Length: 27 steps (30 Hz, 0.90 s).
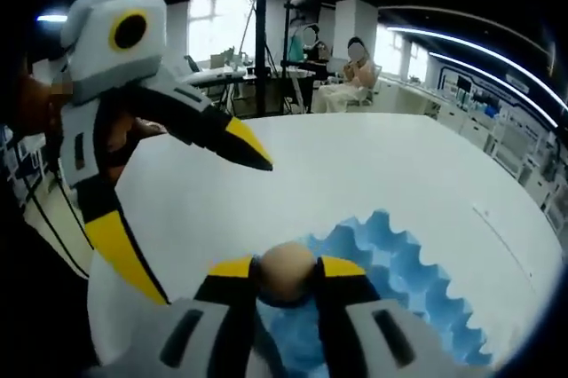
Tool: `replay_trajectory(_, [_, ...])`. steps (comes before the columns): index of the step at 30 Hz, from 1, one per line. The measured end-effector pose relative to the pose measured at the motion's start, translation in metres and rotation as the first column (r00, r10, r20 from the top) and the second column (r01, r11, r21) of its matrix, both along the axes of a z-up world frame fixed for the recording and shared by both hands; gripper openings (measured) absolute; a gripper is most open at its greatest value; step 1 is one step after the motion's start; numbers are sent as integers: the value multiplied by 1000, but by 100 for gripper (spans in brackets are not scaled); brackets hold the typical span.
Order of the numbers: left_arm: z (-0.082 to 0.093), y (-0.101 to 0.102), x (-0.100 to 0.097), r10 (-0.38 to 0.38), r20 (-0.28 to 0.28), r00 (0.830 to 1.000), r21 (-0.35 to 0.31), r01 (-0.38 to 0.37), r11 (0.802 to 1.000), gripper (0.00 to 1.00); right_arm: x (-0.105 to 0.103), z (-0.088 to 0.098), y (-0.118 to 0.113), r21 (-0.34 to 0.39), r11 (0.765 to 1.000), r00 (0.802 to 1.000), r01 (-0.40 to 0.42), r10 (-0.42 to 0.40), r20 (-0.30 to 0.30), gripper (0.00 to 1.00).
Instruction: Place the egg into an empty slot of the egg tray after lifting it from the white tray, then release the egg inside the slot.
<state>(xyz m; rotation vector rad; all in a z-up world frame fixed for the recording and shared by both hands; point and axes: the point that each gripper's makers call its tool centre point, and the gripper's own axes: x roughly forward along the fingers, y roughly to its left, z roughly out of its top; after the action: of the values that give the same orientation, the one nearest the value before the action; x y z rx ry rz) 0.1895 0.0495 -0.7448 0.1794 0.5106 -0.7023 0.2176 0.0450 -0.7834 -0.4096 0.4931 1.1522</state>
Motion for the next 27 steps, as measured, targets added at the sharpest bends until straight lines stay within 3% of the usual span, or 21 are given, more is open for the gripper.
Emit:
replay_trajectory(17, [-4, 1, -4, 3, -1, 1000, 20, -3, 1000, 73, -5, 8, -11, 27, 1000, 999, 8, -10, 42, 30])
replay_trajectory(27, [1, -10, -4, 1, 7, 1000, 16, -2, 1000, 73, 5, 21, -58, 72, 987, 988, 146, -149, 29, 28])
